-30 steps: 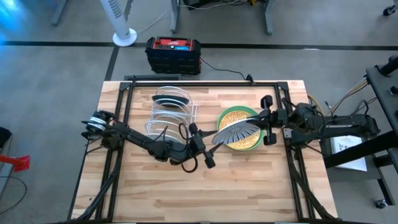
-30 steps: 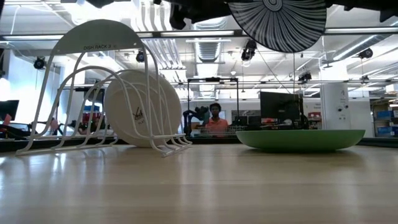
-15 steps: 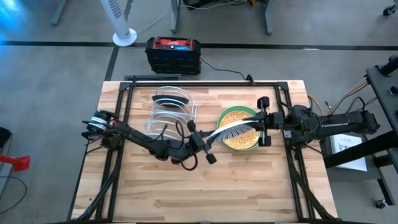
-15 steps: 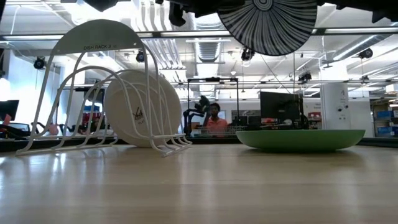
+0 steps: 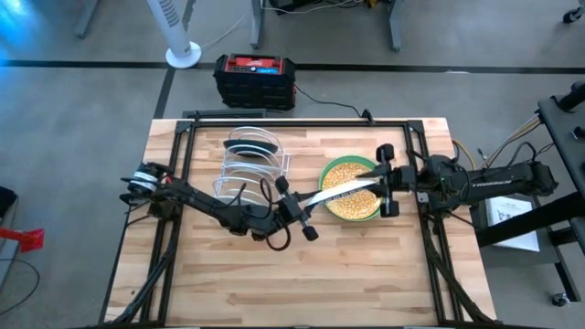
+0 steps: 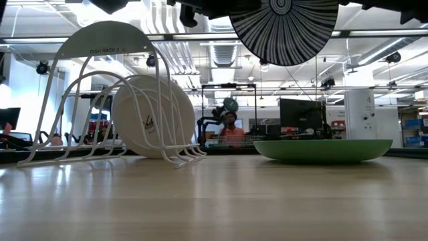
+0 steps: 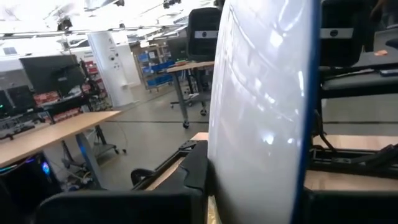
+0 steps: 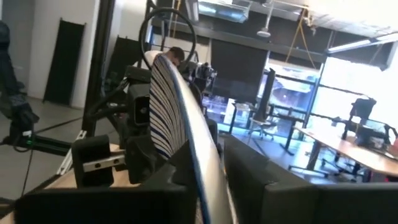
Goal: Sort dishes
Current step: Put the blue pattern plate in the dish rack
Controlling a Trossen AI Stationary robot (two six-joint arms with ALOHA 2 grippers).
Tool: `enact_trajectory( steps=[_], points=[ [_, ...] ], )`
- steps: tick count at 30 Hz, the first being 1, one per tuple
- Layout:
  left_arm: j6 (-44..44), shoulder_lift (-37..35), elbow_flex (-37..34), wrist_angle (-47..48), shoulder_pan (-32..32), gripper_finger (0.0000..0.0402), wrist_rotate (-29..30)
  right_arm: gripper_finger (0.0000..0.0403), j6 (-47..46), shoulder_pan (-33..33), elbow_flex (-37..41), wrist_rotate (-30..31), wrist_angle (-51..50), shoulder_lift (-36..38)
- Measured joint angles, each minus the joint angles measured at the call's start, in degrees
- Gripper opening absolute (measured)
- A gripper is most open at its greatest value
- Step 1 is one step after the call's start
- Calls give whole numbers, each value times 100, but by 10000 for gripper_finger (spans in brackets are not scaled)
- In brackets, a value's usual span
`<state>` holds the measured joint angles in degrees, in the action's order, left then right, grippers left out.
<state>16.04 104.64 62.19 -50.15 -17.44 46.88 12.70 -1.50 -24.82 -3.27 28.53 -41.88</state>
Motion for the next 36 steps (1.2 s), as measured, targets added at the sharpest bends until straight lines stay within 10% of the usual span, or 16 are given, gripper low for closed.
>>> enact_trajectory(
  steps=[26, 36],
  points=[
    [583, 47, 216, 60, -7, 28, 325, 190, -907, 11, -247, 815, -1275, 624],
    [1743, 871, 1370, 924, -96, 28, 1722, 226, -2009, 11, -1066, 1743, -4027, 834]
  ],
)
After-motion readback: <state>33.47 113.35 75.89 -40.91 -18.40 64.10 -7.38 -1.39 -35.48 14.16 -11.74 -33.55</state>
